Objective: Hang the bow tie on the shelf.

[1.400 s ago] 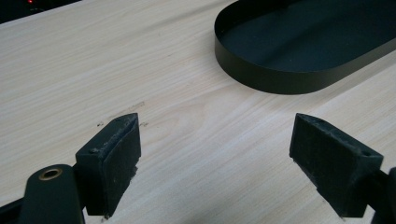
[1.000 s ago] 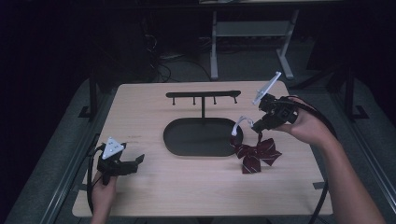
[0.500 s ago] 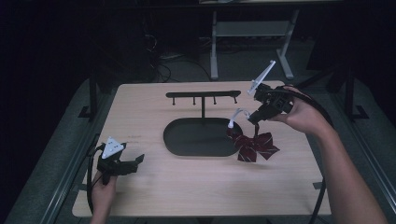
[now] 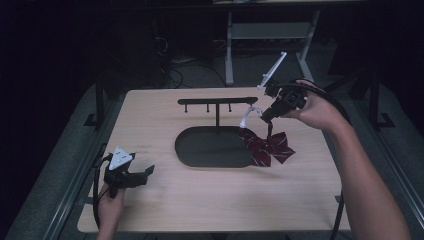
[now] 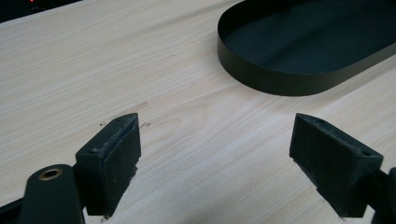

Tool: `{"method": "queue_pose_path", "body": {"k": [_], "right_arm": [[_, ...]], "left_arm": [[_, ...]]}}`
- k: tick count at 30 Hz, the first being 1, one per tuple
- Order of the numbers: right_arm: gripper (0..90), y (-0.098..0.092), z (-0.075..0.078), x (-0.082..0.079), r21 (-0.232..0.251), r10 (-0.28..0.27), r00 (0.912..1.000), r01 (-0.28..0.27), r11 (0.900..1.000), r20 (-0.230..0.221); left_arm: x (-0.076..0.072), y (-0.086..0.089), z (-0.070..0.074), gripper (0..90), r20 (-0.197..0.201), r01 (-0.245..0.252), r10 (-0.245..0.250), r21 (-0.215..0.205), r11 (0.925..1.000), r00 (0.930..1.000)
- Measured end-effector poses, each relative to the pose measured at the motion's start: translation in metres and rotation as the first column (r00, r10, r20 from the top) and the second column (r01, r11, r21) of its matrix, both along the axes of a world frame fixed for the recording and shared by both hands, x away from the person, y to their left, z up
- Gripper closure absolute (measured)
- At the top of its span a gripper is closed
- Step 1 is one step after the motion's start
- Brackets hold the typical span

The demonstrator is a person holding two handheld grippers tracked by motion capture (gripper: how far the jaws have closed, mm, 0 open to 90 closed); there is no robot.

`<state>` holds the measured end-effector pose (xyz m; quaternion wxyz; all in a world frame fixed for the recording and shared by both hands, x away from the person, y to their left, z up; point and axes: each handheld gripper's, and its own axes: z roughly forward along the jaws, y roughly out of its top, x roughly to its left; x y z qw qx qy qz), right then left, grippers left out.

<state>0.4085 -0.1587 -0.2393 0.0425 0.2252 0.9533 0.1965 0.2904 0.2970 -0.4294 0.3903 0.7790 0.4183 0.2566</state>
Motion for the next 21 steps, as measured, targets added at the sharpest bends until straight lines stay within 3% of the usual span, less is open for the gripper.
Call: {"method": "queue_pose_path", "body": {"k": [11,21], "right_arm": [[86.3,0.000,-0.004,0.024,-0.008,-0.057,0.9982,0.057,0.998,-0.020],[86.1,-0.006,-0.012,0.043,-0.021,-0.123,0.9909,0.122,0.992,-0.055]], "left_arm": [[0.000,0.000,0.000,16.3,0.001,0.001,-0.001,-0.002,1.0000,1.0000],[0.000,-0.001,0.000,16.3,-0.001,0.002,-0.002,-0.004,1.0000,1.0000]]}}
